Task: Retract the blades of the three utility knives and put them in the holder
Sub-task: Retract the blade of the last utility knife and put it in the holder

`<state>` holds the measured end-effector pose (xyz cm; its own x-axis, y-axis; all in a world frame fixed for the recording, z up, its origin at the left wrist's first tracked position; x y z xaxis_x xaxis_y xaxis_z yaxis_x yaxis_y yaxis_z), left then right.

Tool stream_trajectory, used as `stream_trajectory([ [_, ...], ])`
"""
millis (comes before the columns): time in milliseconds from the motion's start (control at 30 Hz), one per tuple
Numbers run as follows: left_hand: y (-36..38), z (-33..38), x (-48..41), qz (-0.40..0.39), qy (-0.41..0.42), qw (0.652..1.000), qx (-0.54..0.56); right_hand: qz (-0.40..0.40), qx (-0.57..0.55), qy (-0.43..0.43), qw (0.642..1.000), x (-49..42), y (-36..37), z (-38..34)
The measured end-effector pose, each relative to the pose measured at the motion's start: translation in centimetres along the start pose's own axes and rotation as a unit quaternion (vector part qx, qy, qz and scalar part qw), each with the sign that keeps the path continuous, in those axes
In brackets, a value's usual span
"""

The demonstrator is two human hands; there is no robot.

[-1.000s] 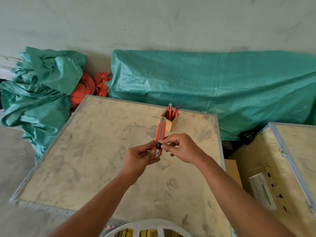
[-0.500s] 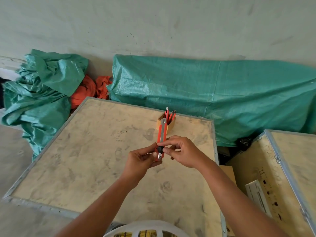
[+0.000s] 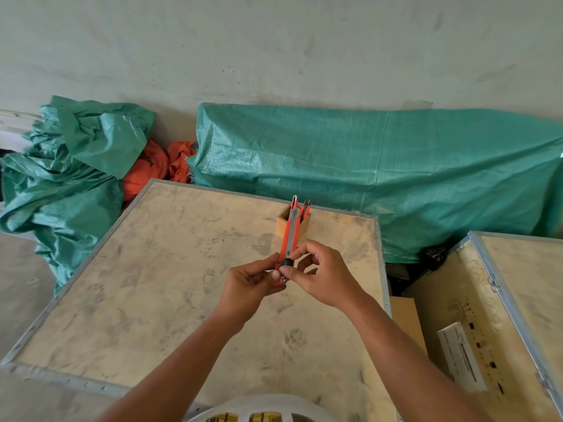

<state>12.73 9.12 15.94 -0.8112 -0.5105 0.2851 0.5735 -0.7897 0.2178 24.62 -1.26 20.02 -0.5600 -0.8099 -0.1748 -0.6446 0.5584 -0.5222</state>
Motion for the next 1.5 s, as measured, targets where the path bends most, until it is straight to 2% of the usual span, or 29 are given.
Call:
stream_trajectory([
  [167,0.4,0.0,-0.6,0.0,0.002,1.0,0.006,-0.031,-0.042,-0.004,0.999,-0.3,-0.1,0.5],
  [367,1.3,-0.8,-1.8,-0.02,-0.006,1.0,0.006,0.021,-0.028,0.028,0.999,-0.2,-1.2,2.3],
  [567,2.1,-2.1,-4.1,-0.025,-0.01,1.0,-0.001,0.052,-0.093,0.066,0.992,-1.8,-2.3,5.6],
  [833,1.9,-2.9,-12.0,-0.025,-0.04,0.993,-0.108,0.059,-0.103,0.099,0.988,-7.8,-4.1,10.7],
  [1033,1.2,-1.3,-20.1,0.019,-0.027,0.977,-0.213,0.121,-0.085,0.109,0.983,-13.6,-5.6,14.8],
  [1133,0.7,-1.1,-23.2,0.059,-0.014,0.963,-0.261,0.158,-0.05,0.115,0.98,-16.1,-5.7,17.3],
  [1267,0.9,-1.4,-25.9,0.095,0.012,0.924,-0.369,0.18,0.003,0.108,0.978,-18.1,-4.7,19.5],
  [1433,0.6,-5.4,-29.3,0.08,-0.055,0.872,-0.48,0.17,0.078,0.059,0.981,-18.9,-2.8,19.4],
  [1500,0.6,-5.9,-29.8,0.076,-0.06,0.862,-0.497,0.155,0.094,0.052,0.982,-19.0,-1.8,19.7],
])
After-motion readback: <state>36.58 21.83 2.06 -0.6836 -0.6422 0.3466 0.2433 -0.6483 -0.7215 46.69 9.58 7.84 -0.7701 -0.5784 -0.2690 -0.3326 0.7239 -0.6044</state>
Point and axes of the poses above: each hand's wrist, its own x-axis away from the middle knuckle, its own y-axis out of the palm, z = x × y, the point moved 10 cm from there along -x, towards the middle knuckle, and after that the axes turned 8 degrees about -y, right-handed, at the moved point
